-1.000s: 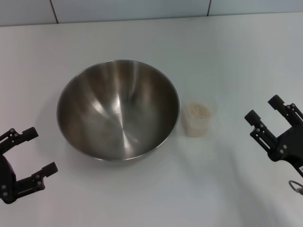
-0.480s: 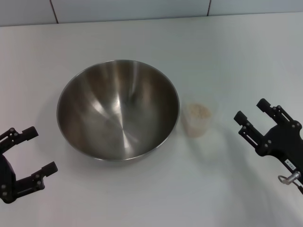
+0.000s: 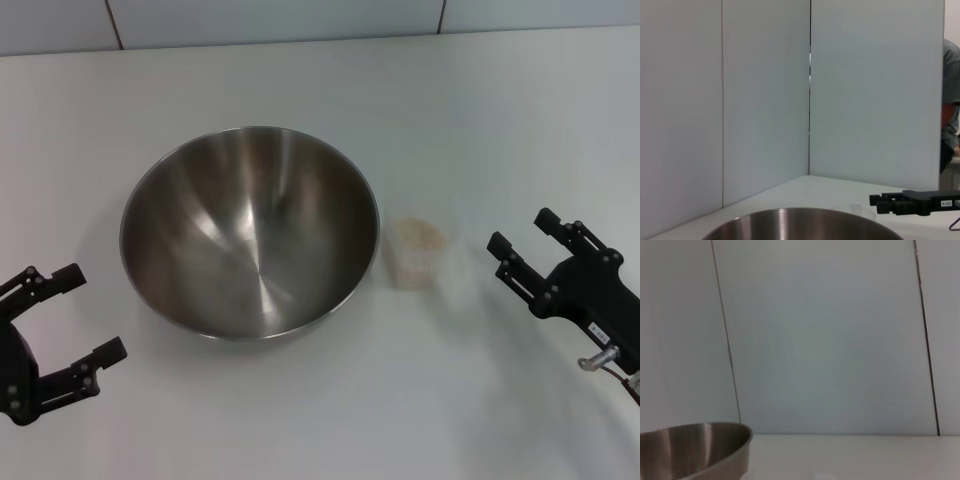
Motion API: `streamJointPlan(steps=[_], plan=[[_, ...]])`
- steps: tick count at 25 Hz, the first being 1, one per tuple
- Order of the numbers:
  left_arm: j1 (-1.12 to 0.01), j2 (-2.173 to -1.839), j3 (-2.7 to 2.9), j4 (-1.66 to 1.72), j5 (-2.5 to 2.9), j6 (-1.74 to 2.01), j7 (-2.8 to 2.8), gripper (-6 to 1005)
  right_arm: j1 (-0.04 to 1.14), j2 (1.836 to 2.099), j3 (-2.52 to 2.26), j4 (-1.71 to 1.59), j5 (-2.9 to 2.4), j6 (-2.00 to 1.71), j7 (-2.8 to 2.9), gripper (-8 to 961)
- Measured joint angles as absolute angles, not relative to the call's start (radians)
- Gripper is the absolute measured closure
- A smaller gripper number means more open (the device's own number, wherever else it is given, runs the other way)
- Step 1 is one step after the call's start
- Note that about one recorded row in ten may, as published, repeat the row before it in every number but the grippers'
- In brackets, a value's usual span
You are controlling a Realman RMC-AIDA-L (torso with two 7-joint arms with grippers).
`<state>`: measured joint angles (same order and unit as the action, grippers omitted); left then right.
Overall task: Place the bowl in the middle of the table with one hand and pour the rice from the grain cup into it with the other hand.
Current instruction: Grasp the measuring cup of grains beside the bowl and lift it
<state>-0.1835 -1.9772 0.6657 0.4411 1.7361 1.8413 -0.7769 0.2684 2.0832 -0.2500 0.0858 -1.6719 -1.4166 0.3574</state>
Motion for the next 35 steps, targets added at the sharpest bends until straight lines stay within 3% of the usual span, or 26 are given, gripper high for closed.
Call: streamJointPlan(steps=[35], plan=[[-0.188,-1.988,0.641,0.448,1.732,1.85,-0.776,136,0.385,2.082,-0.249,0.086,-1.674,-1.249,0.37,250]])
